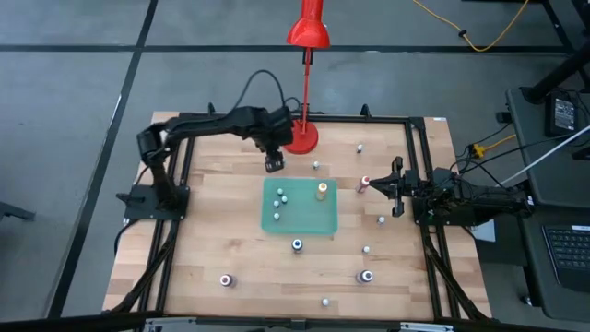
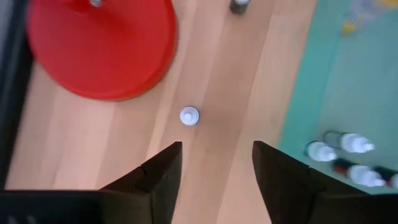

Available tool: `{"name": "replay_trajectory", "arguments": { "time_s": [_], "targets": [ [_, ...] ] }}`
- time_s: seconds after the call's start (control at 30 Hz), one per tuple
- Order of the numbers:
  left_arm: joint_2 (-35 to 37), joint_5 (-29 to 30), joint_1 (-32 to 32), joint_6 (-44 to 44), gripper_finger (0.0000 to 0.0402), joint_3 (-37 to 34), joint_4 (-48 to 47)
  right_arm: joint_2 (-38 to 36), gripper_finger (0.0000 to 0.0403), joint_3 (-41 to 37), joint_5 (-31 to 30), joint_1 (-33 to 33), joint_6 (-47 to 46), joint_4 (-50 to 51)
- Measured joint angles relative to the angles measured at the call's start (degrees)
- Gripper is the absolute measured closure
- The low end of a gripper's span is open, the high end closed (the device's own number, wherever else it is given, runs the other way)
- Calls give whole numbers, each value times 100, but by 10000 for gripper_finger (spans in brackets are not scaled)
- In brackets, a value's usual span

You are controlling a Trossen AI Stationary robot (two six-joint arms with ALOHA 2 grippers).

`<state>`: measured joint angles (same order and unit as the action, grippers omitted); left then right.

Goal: Pick & Place food coloring
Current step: Put the small blue food coloring bottle into the green bin

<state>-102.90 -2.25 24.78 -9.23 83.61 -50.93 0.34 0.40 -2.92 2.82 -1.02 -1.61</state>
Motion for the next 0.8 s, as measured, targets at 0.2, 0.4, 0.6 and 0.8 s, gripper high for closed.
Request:
{"name": "replay_trajectory", "arguments": {
  "time_s": [0.2,0.4,0.6,0.8],
  "targets": [
    [-559,138,8,-727,174,-4,129,0,372,0,0,0,0,0],
    [-881,190,173,-1176,173,-4,742,0,372,0,0,0,0,0],
    [-1143,-179,432,-1302,174,-2,741,2,372,0,0,0,0,0],
    [-1171,-356,470,-1353,174,-2,788,2,372,0,0,-1,0,0]
  ]
}}
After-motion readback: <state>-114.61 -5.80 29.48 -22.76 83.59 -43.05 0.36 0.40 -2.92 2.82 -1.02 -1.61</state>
